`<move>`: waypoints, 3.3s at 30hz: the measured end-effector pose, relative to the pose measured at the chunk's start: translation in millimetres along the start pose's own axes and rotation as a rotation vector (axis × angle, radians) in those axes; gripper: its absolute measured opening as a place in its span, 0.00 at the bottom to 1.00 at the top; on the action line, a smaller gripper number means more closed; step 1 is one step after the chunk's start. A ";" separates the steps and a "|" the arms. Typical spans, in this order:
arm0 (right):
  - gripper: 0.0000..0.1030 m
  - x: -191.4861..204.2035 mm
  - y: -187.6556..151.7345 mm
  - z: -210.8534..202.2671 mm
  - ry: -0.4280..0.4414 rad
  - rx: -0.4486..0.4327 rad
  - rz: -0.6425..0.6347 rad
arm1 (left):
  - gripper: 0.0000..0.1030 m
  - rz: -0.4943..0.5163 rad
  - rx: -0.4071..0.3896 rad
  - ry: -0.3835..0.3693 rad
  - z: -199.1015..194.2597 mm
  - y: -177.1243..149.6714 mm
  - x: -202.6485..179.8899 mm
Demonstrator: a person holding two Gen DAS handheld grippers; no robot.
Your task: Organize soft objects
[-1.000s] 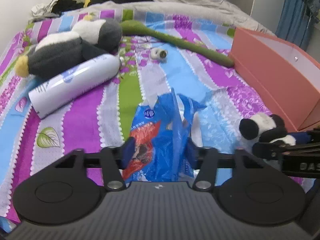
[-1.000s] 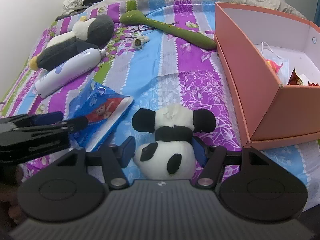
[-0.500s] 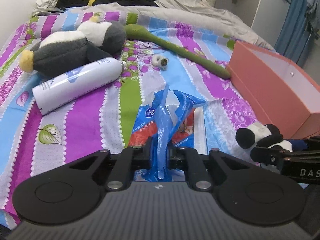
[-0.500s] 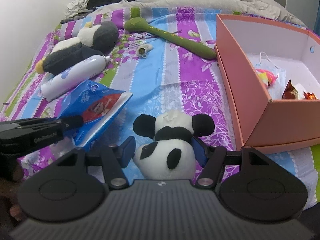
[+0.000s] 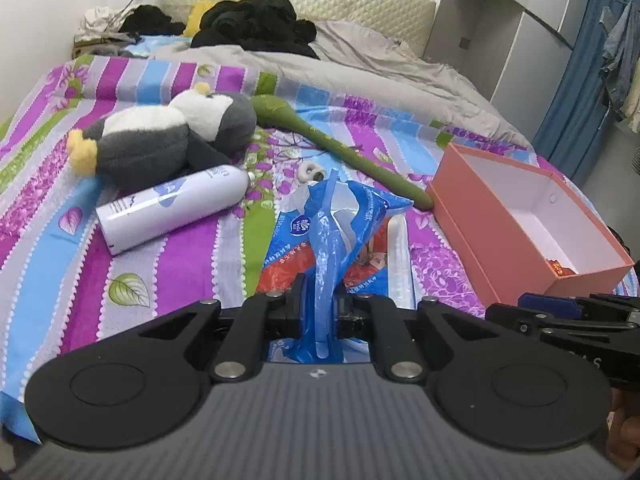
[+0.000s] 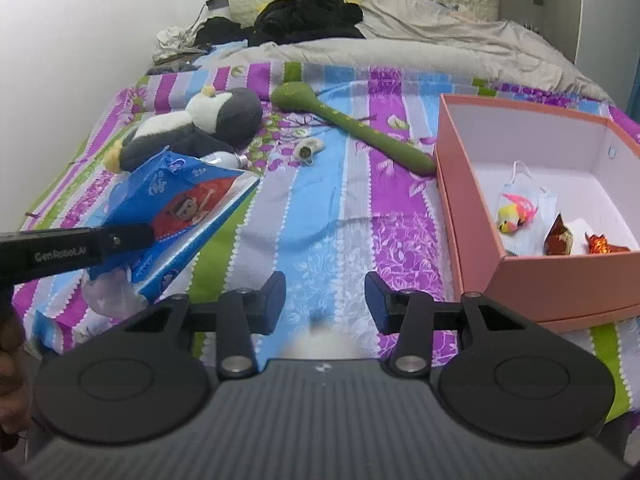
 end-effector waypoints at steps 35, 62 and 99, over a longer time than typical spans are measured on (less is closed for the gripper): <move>0.39 -2.0 -135.1 85.9 0.267 0.617 -0.484 | 0.13 -0.085 0.073 -0.006 14.6 -43.1 18.6; 0.64 77.0 -203.0 141.1 0.422 0.976 -0.632 | 0.13 -0.127 0.053 -0.003 4.5 -47.6 31.3; 0.55 47.1 -173.4 99.1 0.343 0.735 -0.555 | 0.13 -0.085 0.047 -0.034 -0.2 -41.0 9.5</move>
Point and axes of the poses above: each gripper's, at about its wrist camera, not at the fingertips, and z roughly the way its jaws point, x to its left, y to its top, the point moved 1 cm from there along z, roughly the way its jaws point, and after that the axes turned 13 degrees about -y, right-handed, at the moved point
